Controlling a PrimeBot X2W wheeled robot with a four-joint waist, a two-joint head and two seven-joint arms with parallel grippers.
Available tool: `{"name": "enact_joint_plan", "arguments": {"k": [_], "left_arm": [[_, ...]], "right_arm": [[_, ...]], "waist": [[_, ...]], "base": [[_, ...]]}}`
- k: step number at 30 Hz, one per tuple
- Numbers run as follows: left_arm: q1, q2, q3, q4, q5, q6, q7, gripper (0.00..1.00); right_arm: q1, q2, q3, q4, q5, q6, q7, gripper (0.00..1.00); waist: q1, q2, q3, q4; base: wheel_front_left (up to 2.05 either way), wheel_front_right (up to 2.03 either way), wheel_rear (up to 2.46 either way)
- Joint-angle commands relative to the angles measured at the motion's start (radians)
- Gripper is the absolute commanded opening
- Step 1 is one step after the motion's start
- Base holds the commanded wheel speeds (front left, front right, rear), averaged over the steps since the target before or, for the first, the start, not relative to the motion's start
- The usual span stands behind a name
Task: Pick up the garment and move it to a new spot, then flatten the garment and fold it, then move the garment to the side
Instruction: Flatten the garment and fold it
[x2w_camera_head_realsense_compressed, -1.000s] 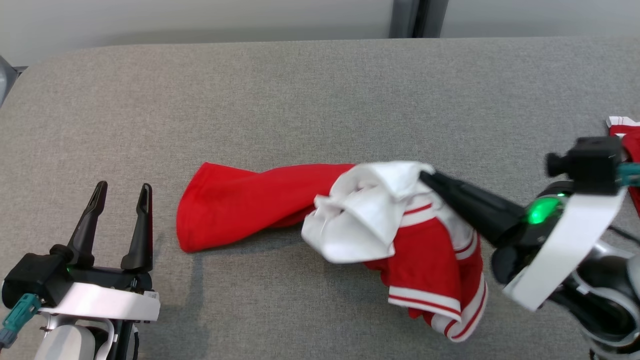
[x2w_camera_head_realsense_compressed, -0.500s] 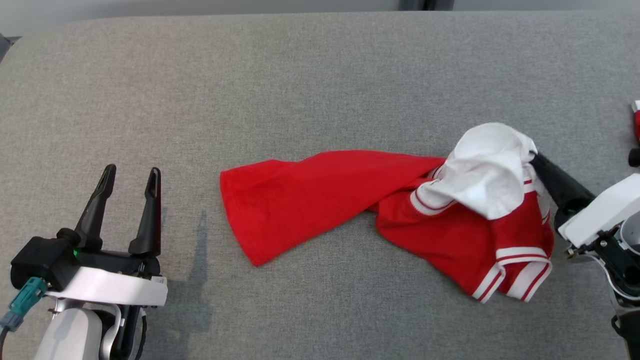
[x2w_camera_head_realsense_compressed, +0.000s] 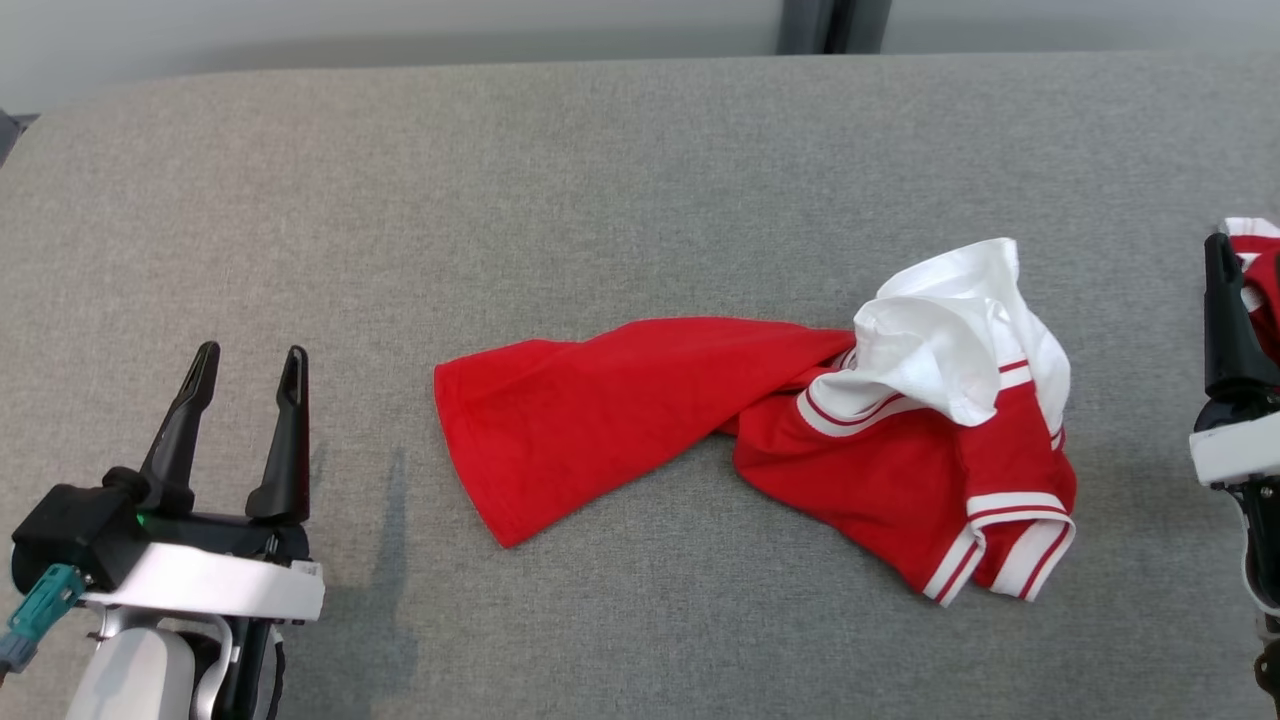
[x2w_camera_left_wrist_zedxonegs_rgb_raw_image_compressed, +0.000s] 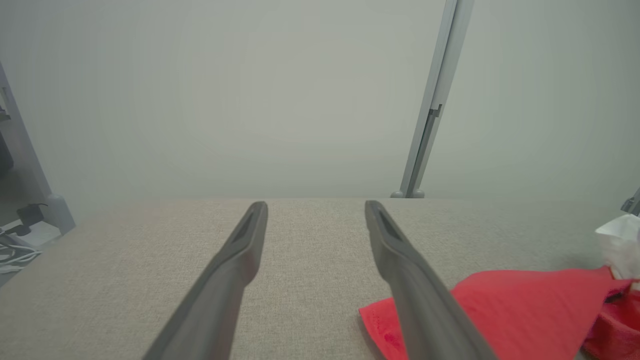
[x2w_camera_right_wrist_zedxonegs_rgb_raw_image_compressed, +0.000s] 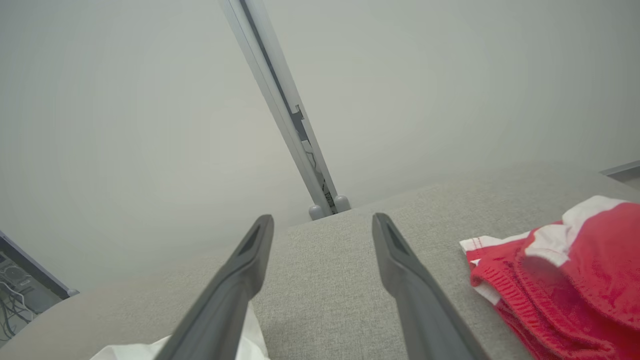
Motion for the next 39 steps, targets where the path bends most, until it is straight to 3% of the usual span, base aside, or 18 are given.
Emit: {"name": "enact_joint_plan", "arguments": {"k": [1, 8, 14, 20, 30, 39], "left_arm": [[0.01, 0.003, 0.01, 0.002, 0.003, -0.004, -0.003, 1.0], [0.052, 0.002, 0.022, 0.011, 0.011, 0.003, -0.003, 1.0], [0.101, 0.001, 0.013, 0.013, 0.015, 0.01, -0.001, 1.0], [0.154, 0.005, 0.005, -0.004, 0.017, 0.023, 0.019, 1.0], [0.184, 0.013, -0.02, -0.05, 0.023, 0.032, 0.054, 1.0], [0.081, 0.061, -0.228, -0.015, 0.04, -0.003, 0.239, 1.0]], "right_arm": [[0.017, -0.005, -0.001, -0.02, -0.047, 0.0, -0.027, 1.0], [0.107, 0.033, 0.015, -0.156, -0.294, 0.0, -0.054, 1.0], [0.234, 0.096, 0.028, -0.27, -0.404, 0.0, -0.008, 1.0], [0.332, 0.149, 0.019, -0.338, -0.407, 0.0, 0.029, 1.0], [0.364, 0.174, 0.003, -0.372, -0.404, 0.0, 0.043, 1.0], [0.326, 0.181, 0.032, -0.373, -0.416, 0.0, 0.047, 1.0]], "waist": [[0.0, 0.0, -0.02, -0.012], [0.0, 0.0, -0.09, -0.037], [0.0, 0.0, -0.15, -0.05], [0.0, 0.0, -0.188, -0.063], [0.0, 0.0, -0.182, -0.065], [0.0, 0.0, -0.117, -0.094]], "base": [[0.0, 0.0, 0.0], [0.0, 0.0, 0.0], [0.0, 0.0, 0.0], [0.0, 0.0, 0.0], [0.0, 0.0, 0.0], [0.0, 0.0, 0.0]]}}
